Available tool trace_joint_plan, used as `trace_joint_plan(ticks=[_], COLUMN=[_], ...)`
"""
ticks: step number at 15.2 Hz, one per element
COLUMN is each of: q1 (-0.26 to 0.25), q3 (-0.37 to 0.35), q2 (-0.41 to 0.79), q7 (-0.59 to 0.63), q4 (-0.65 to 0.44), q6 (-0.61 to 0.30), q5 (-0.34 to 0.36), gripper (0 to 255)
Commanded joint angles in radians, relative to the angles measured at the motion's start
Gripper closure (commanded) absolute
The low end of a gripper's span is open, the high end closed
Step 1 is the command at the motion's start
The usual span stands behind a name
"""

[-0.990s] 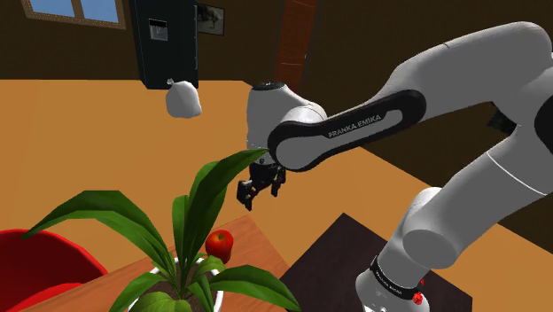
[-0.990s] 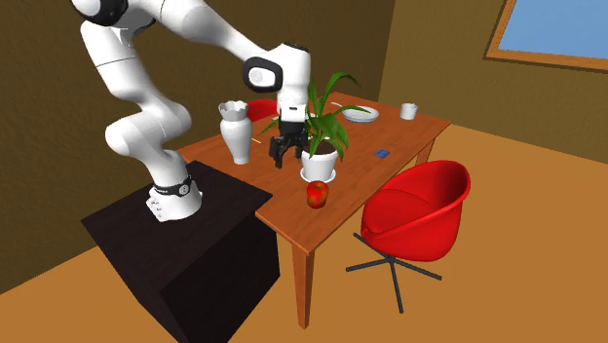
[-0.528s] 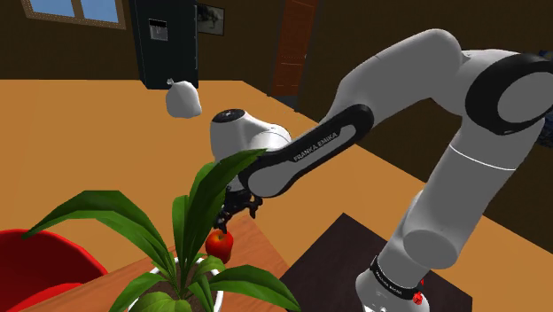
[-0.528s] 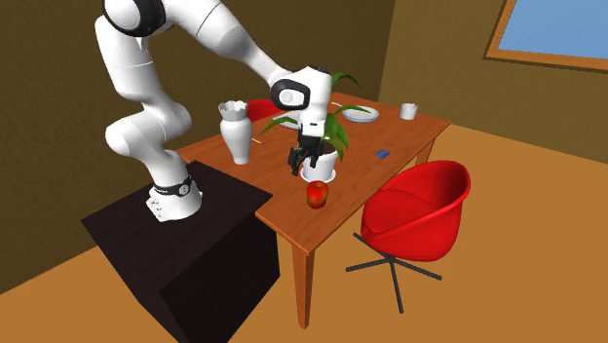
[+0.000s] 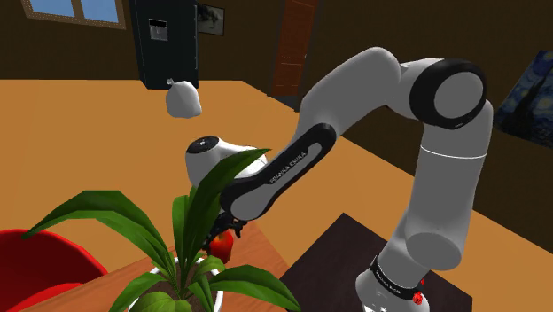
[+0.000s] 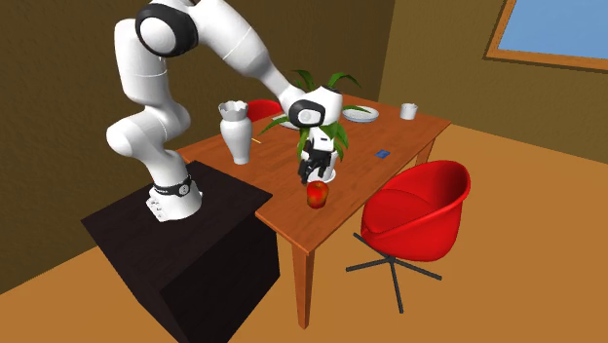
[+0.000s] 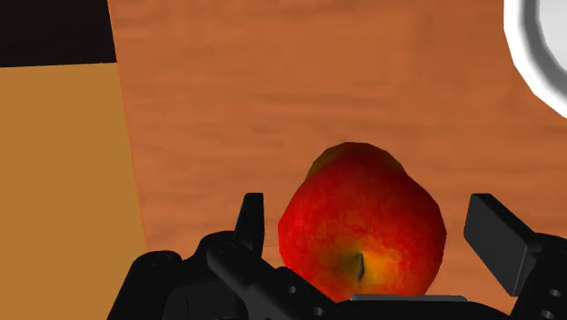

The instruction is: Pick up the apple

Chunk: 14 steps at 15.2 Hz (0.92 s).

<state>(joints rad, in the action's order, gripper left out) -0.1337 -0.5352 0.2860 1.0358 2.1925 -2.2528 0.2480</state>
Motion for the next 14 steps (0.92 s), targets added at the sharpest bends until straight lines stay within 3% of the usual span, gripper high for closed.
trace_joint_plan(ticks=[1, 5, 6, 14], q1=[-0.007, -0.015, -0.014, -0.015], q3=[0.008, 0.019, 0.019, 0.019], q2=[0.023, 0.053, 0.051, 0.054], q7=[0.015, 0.031, 0.03, 0.031], q4=[0.002, 0.004, 0.007, 0.004], q6=[-0.021, -0.048, -0.049, -0.049], q5=[0.018, 0.041, 0.04, 0.041], gripper=[0, 0, 255, 255])
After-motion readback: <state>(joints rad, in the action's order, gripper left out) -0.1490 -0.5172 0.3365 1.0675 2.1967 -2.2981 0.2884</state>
